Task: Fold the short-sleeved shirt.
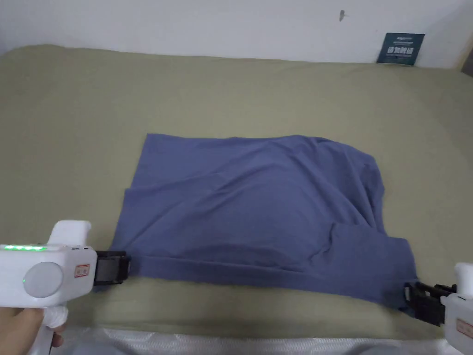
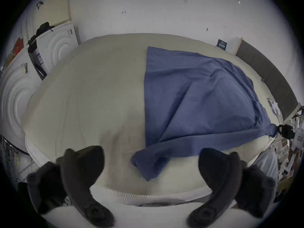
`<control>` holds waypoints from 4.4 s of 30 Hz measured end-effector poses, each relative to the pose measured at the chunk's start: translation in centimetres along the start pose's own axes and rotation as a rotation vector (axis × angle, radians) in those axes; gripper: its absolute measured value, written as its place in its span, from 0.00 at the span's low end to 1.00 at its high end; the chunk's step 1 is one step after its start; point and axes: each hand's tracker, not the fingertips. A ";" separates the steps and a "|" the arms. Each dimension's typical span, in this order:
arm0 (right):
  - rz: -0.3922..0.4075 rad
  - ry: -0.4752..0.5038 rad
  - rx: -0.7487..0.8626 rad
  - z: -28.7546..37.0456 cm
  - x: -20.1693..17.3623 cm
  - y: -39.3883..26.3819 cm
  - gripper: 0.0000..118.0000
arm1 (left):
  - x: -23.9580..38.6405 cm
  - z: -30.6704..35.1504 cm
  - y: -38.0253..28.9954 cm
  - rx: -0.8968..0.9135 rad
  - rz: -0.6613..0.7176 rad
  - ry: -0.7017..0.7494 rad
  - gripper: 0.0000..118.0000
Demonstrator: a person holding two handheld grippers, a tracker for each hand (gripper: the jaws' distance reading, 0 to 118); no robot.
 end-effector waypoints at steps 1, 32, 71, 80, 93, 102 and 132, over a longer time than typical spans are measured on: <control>-0.004 0.004 -0.008 -0.3 0.1 0.0 1.00 | -0.1 -0.6 0.1 -0.014 -0.008 -0.001 0.92; 0.077 -0.020 0.030 -9.4 -0.5 15.8 0.02 | 1.5 -2.5 12.7 0.065 0.030 -0.013 0.05; 0.021 -0.043 0.035 -8.8 -2.1 8.6 0.00 | 3.7 -4.8 8.5 0.074 0.057 0.049 0.00; 0.003 -0.034 0.025 -9.7 -2.6 9.0 0.00 | 4.3 -8.4 9.2 0.003 0.084 0.081 1.00; 0.002 -0.011 -0.037 -12.5 -2.2 11.4 0.96 | 4.8 -9.7 9.6 -0.022 0.061 0.058 0.07; 0.001 0.010 -0.126 -15.7 -1.3 11.2 0.14 | 4.4 -9.3 9.7 -0.021 0.062 0.023 0.07; 0.013 -0.014 -0.092 -3.2 -0.8 0.7 0.06 | 3.9 0.5 -0.4 -0.012 0.017 -0.013 0.06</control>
